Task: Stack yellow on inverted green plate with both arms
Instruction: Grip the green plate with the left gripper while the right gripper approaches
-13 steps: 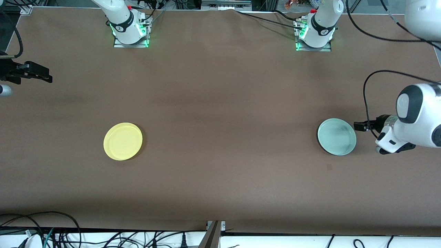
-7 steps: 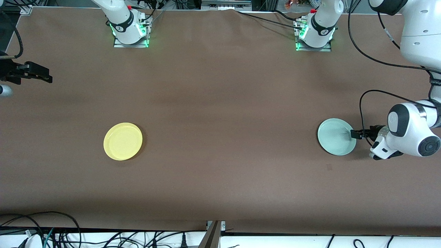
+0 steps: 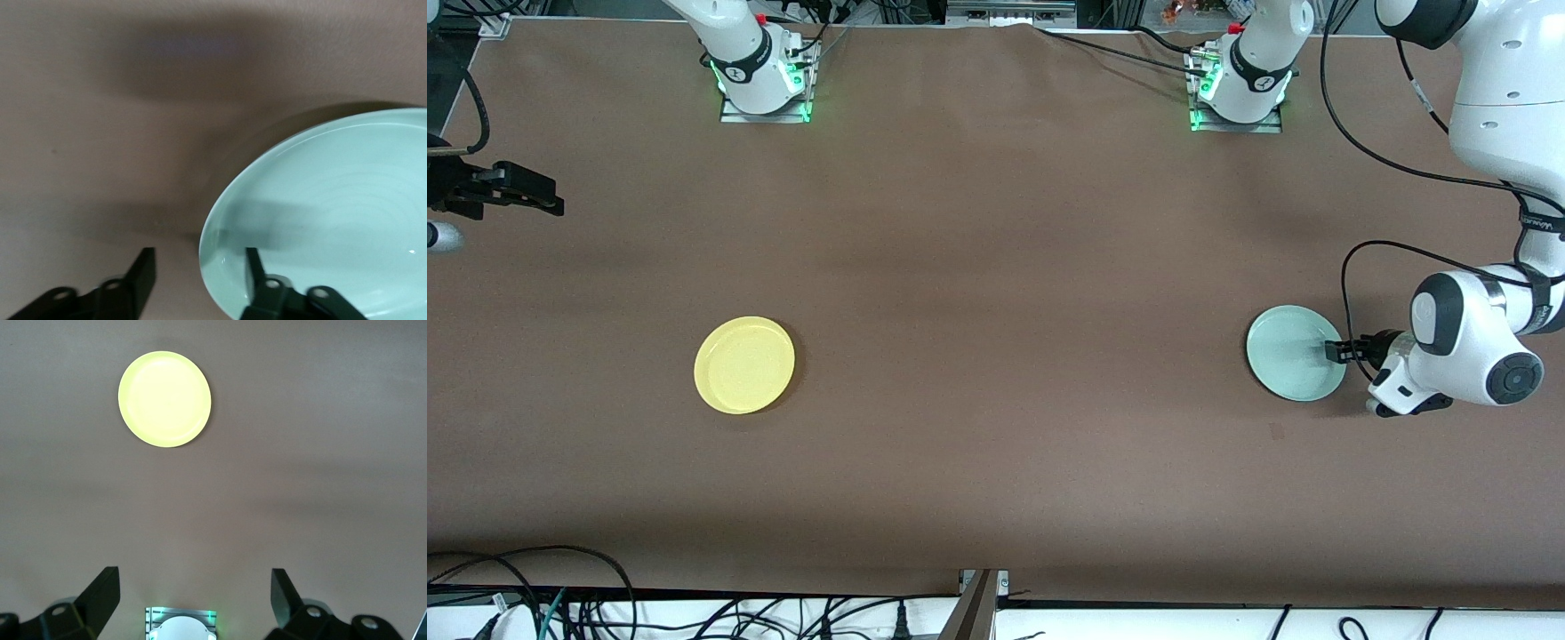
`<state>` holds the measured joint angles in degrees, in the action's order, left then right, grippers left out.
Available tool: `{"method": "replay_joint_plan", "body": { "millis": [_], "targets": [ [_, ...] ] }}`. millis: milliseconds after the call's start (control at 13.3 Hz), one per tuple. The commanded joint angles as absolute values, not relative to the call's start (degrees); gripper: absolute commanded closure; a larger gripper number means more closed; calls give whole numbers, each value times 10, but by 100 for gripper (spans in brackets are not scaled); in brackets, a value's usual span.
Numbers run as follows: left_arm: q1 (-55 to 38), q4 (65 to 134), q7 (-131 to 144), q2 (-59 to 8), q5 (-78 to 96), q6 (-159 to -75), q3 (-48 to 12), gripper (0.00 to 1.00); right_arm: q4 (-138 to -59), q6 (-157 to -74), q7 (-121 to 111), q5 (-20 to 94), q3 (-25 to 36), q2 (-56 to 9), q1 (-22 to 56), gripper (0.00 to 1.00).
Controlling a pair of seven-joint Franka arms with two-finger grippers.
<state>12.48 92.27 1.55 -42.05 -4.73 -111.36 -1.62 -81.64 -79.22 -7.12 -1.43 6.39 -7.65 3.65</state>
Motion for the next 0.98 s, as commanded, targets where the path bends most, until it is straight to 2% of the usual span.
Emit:
{"method": "replay_joint_plan", "body": {
  "millis": [0,75,150,301,602,903],
  "targets": [
    [125,939,-3,-417,-49,-1127,-17,73,-805,-791,-71,-10,62,-84,32,0],
    [125,939,-4,-417,-50,-1123,-18,92,-805,-791,-71,-14,61,-97,33,0],
    [123,939,-3,-417,-50,-1122,-18,100,-805,-792,-71,-12,62,-98,32,0],
    [120,938,-1,-417,-53,-1117,-17,100,-805,-817,-70,-17,62,-113,31,0],
    [105,891,5,-410,-55,-1040,-19,100,-807,-827,-71,-25,62,-134,30,0],
    [98,875,1,-382,-57,-1013,-26,100,-809,-858,-69,-21,62,-189,23,0]
  ]
}}
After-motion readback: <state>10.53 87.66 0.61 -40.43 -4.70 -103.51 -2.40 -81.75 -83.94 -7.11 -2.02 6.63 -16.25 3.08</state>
